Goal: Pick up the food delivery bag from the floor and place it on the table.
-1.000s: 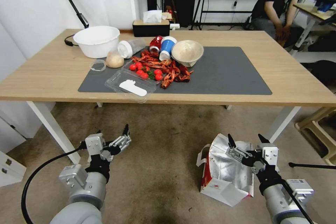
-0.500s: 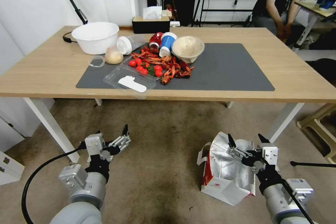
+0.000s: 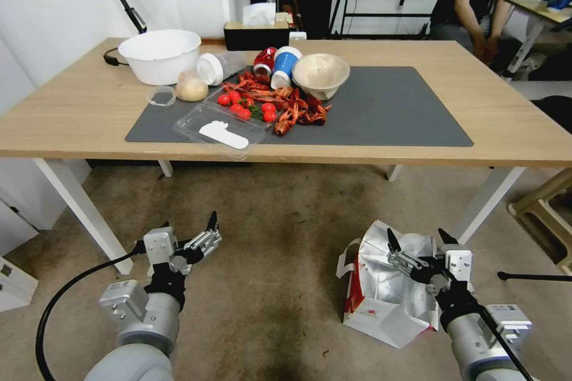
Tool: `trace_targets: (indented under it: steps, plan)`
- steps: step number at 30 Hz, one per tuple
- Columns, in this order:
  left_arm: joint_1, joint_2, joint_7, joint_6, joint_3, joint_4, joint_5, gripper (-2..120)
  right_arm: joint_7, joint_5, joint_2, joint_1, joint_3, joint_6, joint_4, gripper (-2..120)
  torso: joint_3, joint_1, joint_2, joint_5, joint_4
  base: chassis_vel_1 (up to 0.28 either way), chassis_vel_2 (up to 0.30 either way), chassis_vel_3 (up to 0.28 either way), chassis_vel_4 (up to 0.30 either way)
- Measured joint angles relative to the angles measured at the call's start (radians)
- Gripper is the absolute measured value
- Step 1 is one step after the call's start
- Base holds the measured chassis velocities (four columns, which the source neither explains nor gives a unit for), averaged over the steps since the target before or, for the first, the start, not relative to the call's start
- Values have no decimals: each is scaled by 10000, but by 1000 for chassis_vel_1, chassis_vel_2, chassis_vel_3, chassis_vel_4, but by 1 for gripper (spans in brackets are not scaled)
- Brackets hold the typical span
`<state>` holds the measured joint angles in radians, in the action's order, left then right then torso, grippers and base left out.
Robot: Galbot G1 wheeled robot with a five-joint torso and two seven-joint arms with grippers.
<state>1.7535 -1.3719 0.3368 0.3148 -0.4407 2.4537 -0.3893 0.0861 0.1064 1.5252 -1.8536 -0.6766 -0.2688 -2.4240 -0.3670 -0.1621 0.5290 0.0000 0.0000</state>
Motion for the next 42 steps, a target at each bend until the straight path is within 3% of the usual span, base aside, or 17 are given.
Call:
trace_targets:
  steps: [42]
  plan:
    - [92, -37, -65, -31, 30, 58, 123, 100, 43, -32, -43, -29, -40, -3, -54, 100, 1085, 591, -1675, 0, 0, 0, 0, 0, 0]
